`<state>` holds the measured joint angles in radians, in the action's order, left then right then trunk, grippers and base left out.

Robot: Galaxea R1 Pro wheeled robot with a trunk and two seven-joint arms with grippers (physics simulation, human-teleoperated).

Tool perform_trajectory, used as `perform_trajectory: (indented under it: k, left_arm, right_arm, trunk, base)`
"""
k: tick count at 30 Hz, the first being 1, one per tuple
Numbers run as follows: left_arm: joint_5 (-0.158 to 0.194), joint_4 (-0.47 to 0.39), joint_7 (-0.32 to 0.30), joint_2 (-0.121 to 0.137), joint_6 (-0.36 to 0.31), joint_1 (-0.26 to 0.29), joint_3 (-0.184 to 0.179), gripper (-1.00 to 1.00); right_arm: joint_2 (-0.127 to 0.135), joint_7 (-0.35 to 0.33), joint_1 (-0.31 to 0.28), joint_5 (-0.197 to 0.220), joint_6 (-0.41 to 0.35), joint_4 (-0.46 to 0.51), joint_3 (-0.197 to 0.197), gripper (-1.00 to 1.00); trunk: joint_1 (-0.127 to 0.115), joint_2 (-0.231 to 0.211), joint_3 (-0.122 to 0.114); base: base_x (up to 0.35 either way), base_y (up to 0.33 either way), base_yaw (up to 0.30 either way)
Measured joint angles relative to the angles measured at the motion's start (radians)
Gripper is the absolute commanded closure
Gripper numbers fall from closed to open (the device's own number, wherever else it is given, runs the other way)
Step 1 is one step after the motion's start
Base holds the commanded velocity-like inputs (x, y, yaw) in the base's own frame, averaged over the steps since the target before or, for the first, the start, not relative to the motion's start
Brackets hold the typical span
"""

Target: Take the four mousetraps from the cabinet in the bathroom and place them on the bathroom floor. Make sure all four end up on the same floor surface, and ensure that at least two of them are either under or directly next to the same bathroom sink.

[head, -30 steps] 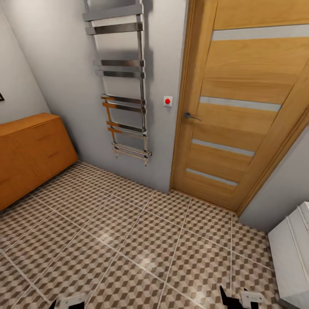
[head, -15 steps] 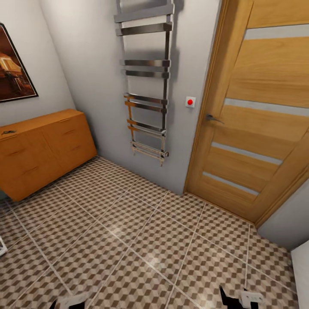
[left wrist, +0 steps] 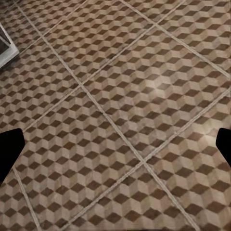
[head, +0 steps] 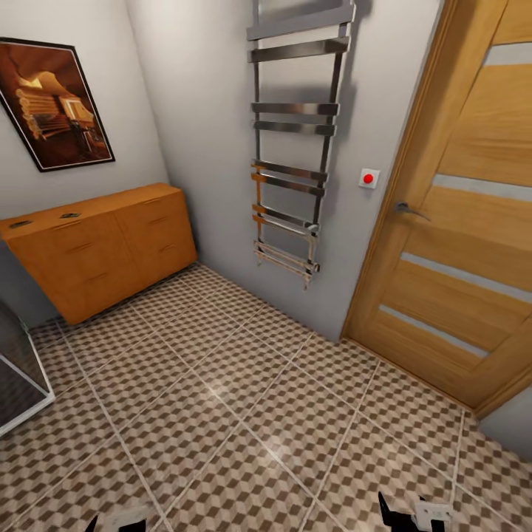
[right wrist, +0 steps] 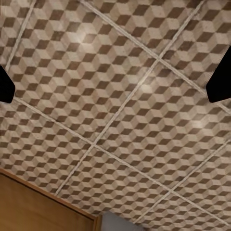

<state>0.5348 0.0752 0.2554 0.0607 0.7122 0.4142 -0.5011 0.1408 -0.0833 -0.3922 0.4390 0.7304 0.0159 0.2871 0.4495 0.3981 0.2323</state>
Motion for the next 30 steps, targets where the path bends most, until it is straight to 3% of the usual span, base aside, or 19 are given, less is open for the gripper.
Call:
perform_trajectory:
  k: [9, 30]
  left_arm:
    - [0.000, 0.000, 0.000, 0.000, 0.000, 0.000, 0.000, -1.00]
    - [0.000, 0.000, 0.000, 0.000, 0.000, 0.000, 0.000, -1.00]
  right_arm:
    - [0.001, 0.000, 0.000, 0.000, 0.000, 0.000, 0.000, -1.00]
    - [0.002, 0.000, 0.000, 0.000, 0.000, 0.000, 0.000, -1.00]
  trunk:
    - [0.000, 0.000, 0.000]
    - [0.000, 0.000, 0.000]
  base:
    - [0.069, -0.080, 0.275]
    - [0.179, -0.121, 0.275]
